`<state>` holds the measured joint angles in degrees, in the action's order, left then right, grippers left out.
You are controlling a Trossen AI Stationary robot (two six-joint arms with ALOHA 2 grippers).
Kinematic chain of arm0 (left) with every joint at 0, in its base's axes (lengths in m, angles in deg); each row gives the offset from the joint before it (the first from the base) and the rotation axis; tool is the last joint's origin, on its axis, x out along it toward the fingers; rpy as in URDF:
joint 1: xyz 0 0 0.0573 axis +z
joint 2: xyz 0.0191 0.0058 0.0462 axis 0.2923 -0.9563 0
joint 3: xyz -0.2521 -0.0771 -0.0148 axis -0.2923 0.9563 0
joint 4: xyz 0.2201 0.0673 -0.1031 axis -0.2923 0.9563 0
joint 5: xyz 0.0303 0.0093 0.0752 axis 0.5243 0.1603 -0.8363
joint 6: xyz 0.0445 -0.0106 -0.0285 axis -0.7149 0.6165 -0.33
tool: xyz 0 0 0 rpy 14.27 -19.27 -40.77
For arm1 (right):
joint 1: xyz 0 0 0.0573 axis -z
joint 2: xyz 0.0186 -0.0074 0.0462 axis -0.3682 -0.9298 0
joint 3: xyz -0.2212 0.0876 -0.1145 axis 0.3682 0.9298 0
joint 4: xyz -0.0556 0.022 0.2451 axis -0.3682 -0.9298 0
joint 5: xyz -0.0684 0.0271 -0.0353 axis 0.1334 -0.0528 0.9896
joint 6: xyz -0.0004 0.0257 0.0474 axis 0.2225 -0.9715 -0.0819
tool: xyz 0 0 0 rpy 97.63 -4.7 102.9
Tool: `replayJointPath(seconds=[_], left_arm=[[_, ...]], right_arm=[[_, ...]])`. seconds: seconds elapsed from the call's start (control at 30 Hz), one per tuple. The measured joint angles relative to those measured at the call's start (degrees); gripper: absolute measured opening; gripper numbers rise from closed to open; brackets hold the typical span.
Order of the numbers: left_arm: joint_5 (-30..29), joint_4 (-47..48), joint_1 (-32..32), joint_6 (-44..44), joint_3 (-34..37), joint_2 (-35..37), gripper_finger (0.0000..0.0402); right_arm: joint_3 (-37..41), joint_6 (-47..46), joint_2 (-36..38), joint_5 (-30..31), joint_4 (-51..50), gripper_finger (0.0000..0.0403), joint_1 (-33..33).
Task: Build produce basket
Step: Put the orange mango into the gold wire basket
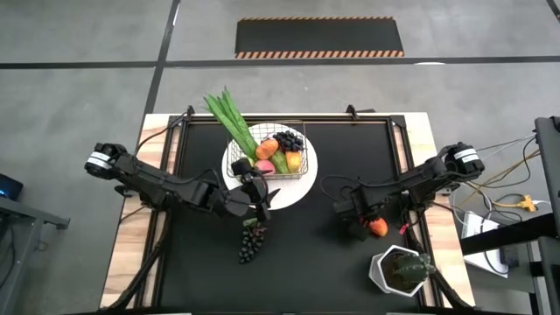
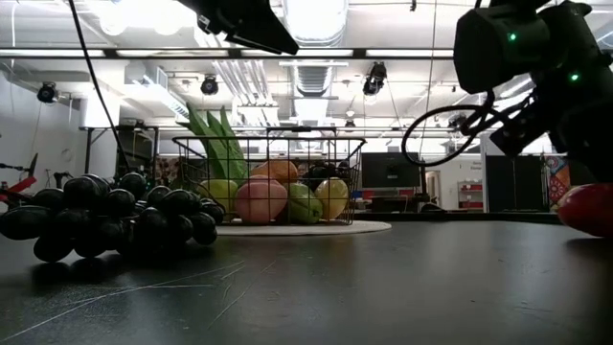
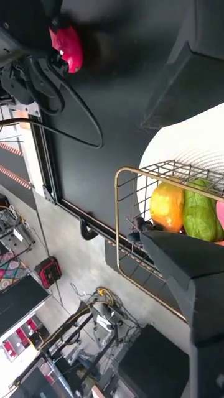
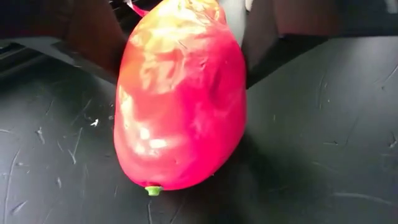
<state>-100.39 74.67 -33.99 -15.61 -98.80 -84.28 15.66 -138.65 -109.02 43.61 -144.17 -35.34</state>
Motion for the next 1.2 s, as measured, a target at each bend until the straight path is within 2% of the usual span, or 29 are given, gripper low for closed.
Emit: replayJointPath(seconds=[0.13,0.43,0.53,0.73,0.8,1.0,1.1,1.2], left_arm=[[0.0,0.0,-0.4,-0.4,0.0,0.1,0.0266],[-5.3,0.0,-3.3,-2.9,0.0,1.5,0.0266],[-5.3,0.0,-4.5,-4.6,0.3,2.1,0.0266],[-5.0,-1.9,-7.8,-8.0,4.8,5.7,0.0266],[-3.3,-3.4,-8.9,-8.7,6.9,8.1,0.0266],[10.1,-8.4,-9.7,-8.8,13.8,15.0,0.0266],[12.5,-12.5,-9.7,-8.7,17.4,17.9,0.0266],[12.6,-17.2,-9.7,-8.9,20.8,19.8,0.0266]], right_arm=[[0.0,0.3,0.5,0.9,0.3,0.0221,0.0],[-2.3,5.7,4.3,4.2,4.2,0.0219,0.3],[-4.4,8.8,6.3,8.1,7.1,0.0221,0.7],[-7.0,18.0,12.6,20.9,14.6,0.0221,1.6],[-7.1,21.0,14.8,24.6,16.8,0.0221,1.9],[-6.9,29.9,22.5,38.1,22.7,0.0221,2.1],[-5.9,35.9,25.6,39.8,31.0,0.0221,2.8],[-3.7,43.4,27.3,39.4,43.9,0.0221,2.9]])
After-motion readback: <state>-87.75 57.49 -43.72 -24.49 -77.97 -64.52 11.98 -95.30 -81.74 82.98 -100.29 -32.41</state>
